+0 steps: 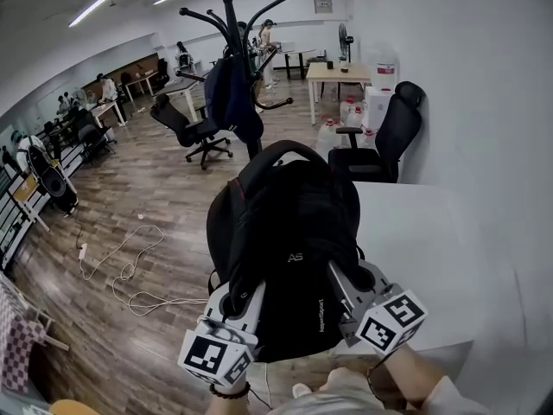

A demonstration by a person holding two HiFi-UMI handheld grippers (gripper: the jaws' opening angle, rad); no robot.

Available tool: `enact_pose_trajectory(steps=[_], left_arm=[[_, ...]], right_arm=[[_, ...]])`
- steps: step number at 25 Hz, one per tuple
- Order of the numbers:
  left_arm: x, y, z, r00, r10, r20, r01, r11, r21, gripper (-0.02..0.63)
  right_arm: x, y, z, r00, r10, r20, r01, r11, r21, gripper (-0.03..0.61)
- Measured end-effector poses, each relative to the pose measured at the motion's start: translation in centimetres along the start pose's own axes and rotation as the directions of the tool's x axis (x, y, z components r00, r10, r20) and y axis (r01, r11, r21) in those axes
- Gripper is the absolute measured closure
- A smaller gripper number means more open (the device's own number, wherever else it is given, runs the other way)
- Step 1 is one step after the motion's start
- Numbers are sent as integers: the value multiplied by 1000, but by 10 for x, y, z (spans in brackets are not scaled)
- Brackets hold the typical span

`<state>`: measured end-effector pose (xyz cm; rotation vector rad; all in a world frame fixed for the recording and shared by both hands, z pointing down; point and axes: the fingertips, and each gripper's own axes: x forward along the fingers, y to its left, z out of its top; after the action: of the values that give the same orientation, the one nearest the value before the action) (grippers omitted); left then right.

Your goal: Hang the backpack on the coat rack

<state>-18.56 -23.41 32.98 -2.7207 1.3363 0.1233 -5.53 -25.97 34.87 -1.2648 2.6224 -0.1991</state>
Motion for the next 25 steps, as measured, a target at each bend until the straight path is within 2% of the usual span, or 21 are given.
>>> enact_pose_trajectory(steps=[10,25], left_arm=[[41,26,8,1000,28,-9,-28,999,-21,586],[106,59,42,995,93,34,-94,995,21,586]], right_arm=[[38,-31,17,1000,19,-7,-19,1000,2,546],[98,-78,64,996,84,15,-83,996,-28,545]])
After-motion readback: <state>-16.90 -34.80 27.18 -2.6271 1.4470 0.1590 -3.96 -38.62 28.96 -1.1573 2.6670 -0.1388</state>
